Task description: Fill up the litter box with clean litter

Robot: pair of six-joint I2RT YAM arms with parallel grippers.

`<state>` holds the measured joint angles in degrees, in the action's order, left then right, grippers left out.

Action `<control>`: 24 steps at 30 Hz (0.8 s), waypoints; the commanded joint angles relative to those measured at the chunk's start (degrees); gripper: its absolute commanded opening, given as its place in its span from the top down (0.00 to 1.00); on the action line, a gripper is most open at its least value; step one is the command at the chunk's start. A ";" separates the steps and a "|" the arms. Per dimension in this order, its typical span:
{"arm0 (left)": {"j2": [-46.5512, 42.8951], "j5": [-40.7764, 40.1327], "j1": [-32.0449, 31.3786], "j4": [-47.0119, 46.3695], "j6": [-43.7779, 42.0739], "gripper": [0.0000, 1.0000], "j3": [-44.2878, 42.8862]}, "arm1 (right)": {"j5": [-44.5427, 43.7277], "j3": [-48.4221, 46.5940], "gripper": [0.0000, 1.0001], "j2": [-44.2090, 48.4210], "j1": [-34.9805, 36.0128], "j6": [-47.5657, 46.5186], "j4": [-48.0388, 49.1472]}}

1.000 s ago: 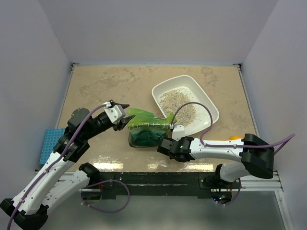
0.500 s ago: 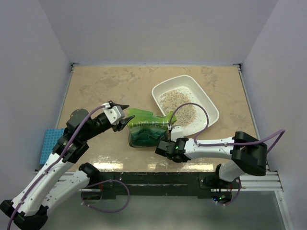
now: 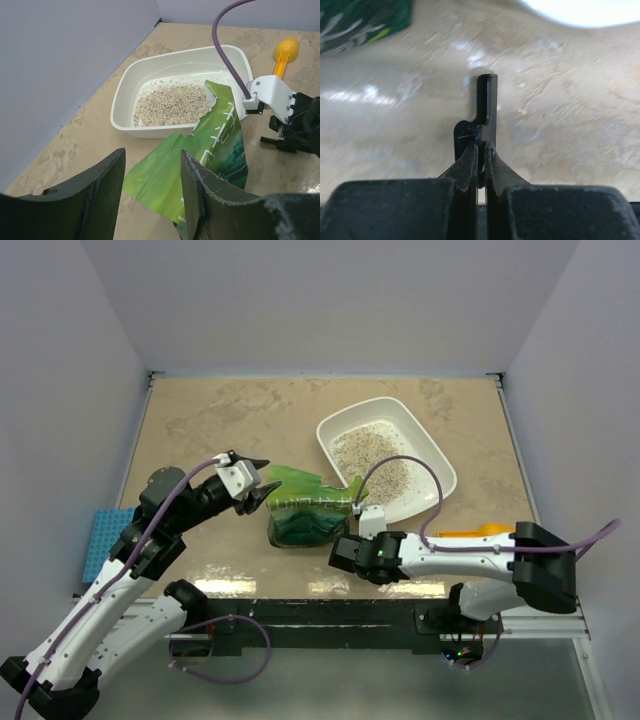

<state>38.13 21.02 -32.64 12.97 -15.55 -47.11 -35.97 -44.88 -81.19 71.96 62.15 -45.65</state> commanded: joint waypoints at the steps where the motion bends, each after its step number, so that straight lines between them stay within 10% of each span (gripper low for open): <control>1: -0.16 -0.36 0.21 0.47 3.50 0.48 -2.36 | 5.98 -3.01 1.00 9.53 3.52 2.19 -3.21; 10: 3.87 8.16 0.21 5.66 17.98 0.43 -10.27 | 22.51 -8.37 1.00 37.57 4.41 -9.49 0.38; 24: 1.16 29.25 0.21 -11.98 49.81 0.43 -5.55 | 33.59 -16.72 1.00 39.79 4.33 -23.64 23.13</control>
<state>42.48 41.91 -32.64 12.84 19.77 -55.27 -6.20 -57.45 -40.88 76.12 43.92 -34.28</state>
